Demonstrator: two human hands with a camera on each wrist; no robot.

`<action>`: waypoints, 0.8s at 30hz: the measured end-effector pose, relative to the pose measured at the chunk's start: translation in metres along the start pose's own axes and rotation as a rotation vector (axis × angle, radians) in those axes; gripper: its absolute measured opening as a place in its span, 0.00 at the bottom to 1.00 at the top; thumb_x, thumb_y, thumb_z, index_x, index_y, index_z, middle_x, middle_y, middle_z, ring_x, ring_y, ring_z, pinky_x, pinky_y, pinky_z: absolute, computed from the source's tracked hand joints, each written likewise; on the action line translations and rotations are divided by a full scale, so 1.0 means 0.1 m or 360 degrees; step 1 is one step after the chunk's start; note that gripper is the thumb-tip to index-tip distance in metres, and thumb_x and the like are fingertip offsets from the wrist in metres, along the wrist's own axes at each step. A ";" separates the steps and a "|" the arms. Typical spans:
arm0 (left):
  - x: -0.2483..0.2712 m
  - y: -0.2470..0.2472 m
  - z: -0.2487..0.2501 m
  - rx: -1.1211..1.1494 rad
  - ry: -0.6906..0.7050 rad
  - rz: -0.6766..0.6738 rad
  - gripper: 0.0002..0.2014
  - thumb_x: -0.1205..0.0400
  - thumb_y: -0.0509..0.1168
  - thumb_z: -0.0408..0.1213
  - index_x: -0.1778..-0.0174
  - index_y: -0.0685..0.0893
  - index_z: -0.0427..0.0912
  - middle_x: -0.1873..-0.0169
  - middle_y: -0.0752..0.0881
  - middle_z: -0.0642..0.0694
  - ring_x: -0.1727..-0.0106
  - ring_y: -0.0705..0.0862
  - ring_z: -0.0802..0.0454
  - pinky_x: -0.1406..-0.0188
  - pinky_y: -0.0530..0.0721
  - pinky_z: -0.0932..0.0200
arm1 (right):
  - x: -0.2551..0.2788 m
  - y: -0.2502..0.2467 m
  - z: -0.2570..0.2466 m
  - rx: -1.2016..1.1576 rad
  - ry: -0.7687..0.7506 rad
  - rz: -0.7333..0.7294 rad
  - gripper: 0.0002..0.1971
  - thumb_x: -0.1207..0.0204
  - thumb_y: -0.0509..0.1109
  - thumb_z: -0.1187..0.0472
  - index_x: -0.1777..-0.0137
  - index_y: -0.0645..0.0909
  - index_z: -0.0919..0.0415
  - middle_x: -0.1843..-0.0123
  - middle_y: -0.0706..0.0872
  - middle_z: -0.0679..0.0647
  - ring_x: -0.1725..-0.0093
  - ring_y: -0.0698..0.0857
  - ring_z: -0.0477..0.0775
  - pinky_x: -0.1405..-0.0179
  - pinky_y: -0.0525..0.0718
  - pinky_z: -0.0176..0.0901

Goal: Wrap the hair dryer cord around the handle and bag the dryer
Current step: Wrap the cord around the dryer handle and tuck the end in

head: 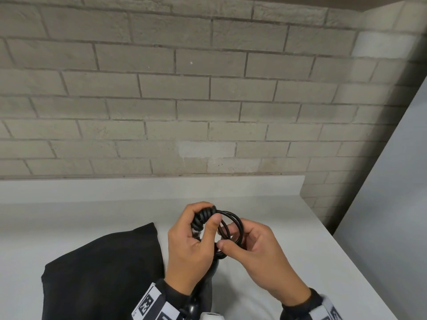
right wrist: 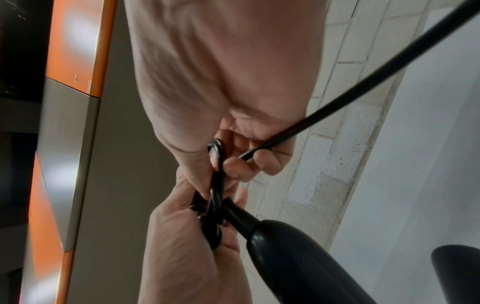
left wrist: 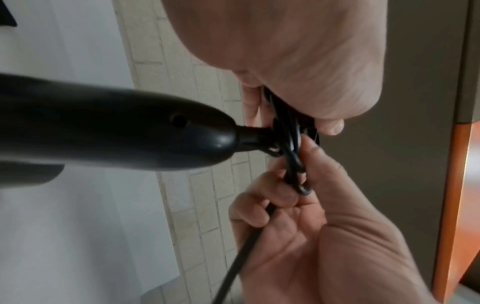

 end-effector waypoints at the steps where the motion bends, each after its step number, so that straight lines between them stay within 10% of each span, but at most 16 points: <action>1: -0.01 0.00 -0.01 0.0033 -0.0059 -0.0012 0.10 0.23 0.69 0.50 0.49 0.85 0.52 0.56 0.89 0.58 0.54 0.89 0.59 0.53 0.82 0.73 | 0.00 -0.01 -0.01 0.0030 0.0007 0.0001 0.04 0.31 0.77 0.61 0.59 0.85 0.58 0.64 0.83 0.56 0.62 0.79 0.57 0.53 0.82 0.71; 7: -0.03 0.02 -0.02 0.0226 -0.0300 -0.0015 0.09 0.22 0.76 0.46 0.52 0.88 0.46 0.59 0.91 0.54 0.54 0.89 0.57 0.53 0.83 0.70 | -0.02 -0.06 -0.06 0.0404 -0.0119 0.0072 0.03 0.29 0.76 0.61 0.59 0.84 0.56 0.61 0.86 0.54 0.60 0.84 0.51 0.52 0.85 0.54; 12: -0.03 0.06 0.03 0.0295 -0.0358 0.0094 0.09 0.26 0.73 0.41 0.53 0.88 0.43 0.60 0.90 0.52 0.57 0.88 0.60 0.55 0.82 0.73 | 0.06 -0.01 -0.01 0.0943 -0.0644 0.0737 0.18 0.35 0.77 0.54 0.45 0.82 0.49 0.48 0.76 0.45 0.53 0.80 0.46 0.56 0.75 0.25; 16: -0.03 0.11 0.03 0.0367 -0.0414 0.0151 0.09 0.26 0.74 0.40 0.54 0.87 0.42 0.61 0.90 0.52 0.59 0.88 0.61 0.56 0.82 0.74 | 0.11 0.02 0.01 0.1181 -0.0985 0.1064 0.17 0.35 0.81 0.58 0.47 0.82 0.50 0.53 0.75 0.50 0.60 0.77 0.48 0.66 0.80 0.36; 24: -0.05 0.11 -0.03 0.0357 -0.0398 0.0229 0.09 0.26 0.73 0.43 0.55 0.87 0.43 0.62 0.90 0.51 0.59 0.88 0.58 0.57 0.83 0.71 | 0.13 0.14 0.02 0.1550 -0.1059 0.0974 0.06 0.25 0.75 0.55 0.51 0.90 0.52 0.57 0.86 0.50 0.67 0.76 0.52 0.70 0.77 0.45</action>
Point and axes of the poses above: each hand's wrist, its own x-axis away from the middle knuckle, its own y-axis out of the palm, z = x × y, the point moved 3 cm from there along -x, towards the middle knuckle
